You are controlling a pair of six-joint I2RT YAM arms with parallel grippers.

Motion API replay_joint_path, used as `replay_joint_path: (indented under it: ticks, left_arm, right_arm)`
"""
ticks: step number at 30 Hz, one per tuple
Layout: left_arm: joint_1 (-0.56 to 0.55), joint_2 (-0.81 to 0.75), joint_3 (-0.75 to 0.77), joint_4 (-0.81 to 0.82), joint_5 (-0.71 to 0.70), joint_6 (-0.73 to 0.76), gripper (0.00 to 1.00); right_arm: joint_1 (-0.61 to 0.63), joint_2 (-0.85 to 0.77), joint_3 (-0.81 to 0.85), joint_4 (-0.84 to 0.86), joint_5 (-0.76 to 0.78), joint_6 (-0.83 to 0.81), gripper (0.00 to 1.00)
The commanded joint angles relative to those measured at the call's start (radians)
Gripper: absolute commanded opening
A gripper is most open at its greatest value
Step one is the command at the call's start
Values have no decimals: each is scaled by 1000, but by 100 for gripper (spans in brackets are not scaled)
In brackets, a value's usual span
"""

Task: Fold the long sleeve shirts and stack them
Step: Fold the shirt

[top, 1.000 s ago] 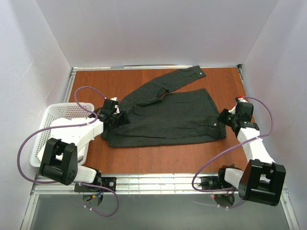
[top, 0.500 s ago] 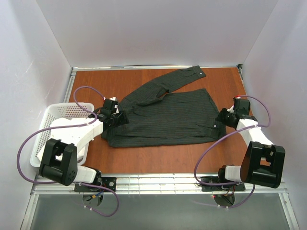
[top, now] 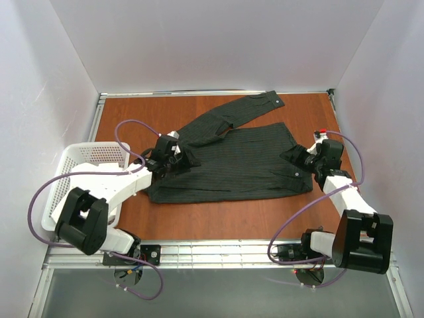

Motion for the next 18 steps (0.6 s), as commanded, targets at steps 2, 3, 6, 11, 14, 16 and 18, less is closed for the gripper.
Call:
replay_joint_path:
  ticks: [2, 3, 6, 11, 14, 16, 18]
  left_arm:
    - [-1, 84, -85, 121, 5, -119, 47]
    - [2, 96, -105, 124, -41, -127, 46]
    - [47, 141, -142, 128, -58, -170, 41]
    - [125, 118, -259, 138, -43, -216, 40]
    - [136, 60, -271, 114, -50, -216, 41]
    - [136, 14, -256, 70, -64, -189, 44]
    - [136, -18, -213, 37, -69, -164, 48]
  right_arm:
    - [-1, 66, -51, 150, -94, 34, 55]
    - [-6, 78, -58, 152, -91, 19, 54]
    - [-46, 138, -79, 153, -83, -3, 52]
    - [-147, 219, -114, 152, -70, -33, 50]
    - [-199, 244, -117, 146, -70, -35, 50]
    - [-199, 218, -96, 105, -45, -46, 50]
    - [-185, 181, -72, 69, -25, -65, 51]
